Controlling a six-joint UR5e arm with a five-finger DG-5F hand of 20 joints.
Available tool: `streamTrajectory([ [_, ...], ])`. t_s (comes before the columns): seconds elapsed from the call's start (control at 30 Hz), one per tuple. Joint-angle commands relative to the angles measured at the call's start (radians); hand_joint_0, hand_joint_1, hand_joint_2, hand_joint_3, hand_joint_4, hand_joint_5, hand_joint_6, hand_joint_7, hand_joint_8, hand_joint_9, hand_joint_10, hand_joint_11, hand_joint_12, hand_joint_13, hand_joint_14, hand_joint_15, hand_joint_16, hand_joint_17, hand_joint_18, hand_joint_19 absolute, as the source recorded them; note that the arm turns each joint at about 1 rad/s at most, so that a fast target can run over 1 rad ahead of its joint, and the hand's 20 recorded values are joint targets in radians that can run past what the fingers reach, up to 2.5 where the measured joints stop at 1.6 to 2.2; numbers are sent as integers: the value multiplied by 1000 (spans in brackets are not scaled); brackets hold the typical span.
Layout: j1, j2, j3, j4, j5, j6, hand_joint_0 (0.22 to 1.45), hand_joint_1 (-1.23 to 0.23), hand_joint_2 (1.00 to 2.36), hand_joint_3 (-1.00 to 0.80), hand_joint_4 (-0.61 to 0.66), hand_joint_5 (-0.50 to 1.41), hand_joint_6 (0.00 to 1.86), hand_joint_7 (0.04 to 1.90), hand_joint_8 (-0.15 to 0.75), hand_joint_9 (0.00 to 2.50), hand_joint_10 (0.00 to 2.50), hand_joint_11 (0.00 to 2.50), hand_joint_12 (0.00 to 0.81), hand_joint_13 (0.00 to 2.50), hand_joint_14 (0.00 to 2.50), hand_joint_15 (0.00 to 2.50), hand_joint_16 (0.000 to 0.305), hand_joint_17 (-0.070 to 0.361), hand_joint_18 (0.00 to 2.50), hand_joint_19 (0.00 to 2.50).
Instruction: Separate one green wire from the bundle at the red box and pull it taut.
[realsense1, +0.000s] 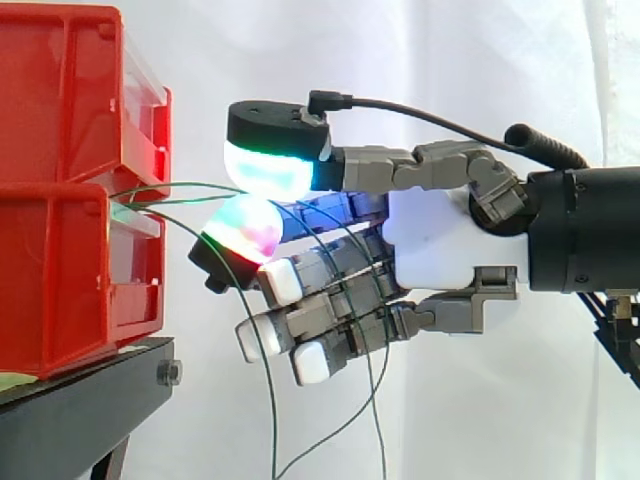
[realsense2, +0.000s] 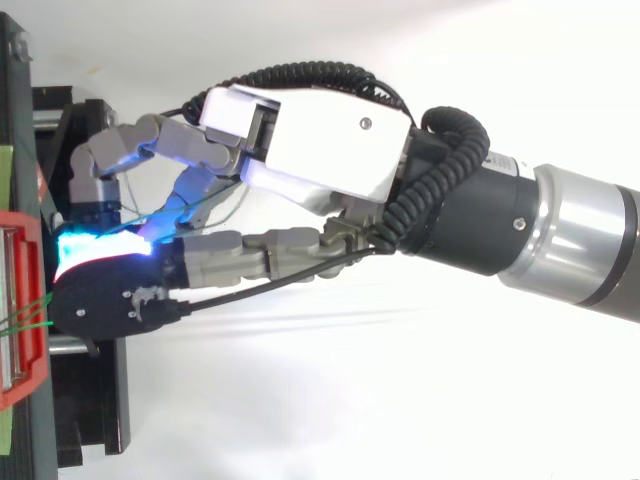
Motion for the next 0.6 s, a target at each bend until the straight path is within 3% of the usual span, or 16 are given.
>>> streamTrajectory([
  [0.0,-1,0,0,0,0,0,580,-685,1025,-126,214,-186,848,1243,345,1117,24,738,371,1006,16,457,50,111,893,712],
  [0.2,-5,0,0,-9,-2,5,559,-686,1016,-302,229,-182,840,1233,337,1136,22,722,366,1002,16,460,50,113,900,717],
  [0.37,-5,5,0,-14,0,5,578,-629,1021,-235,217,-178,842,1290,341,1151,22,736,366,1008,18,461,50,112,898,713],
  [0.5,-5,20,0,-37,-2,0,583,-708,1024,-158,194,-187,853,1247,334,1107,24,731,364,998,17,464,50,113,899,713],
  [0.57,-5,22,0,-43,-3,3,604,-846,1024,-182,199,-197,850,1256,324,1054,25,742,361,974,17,471,50,113,877,696],
])
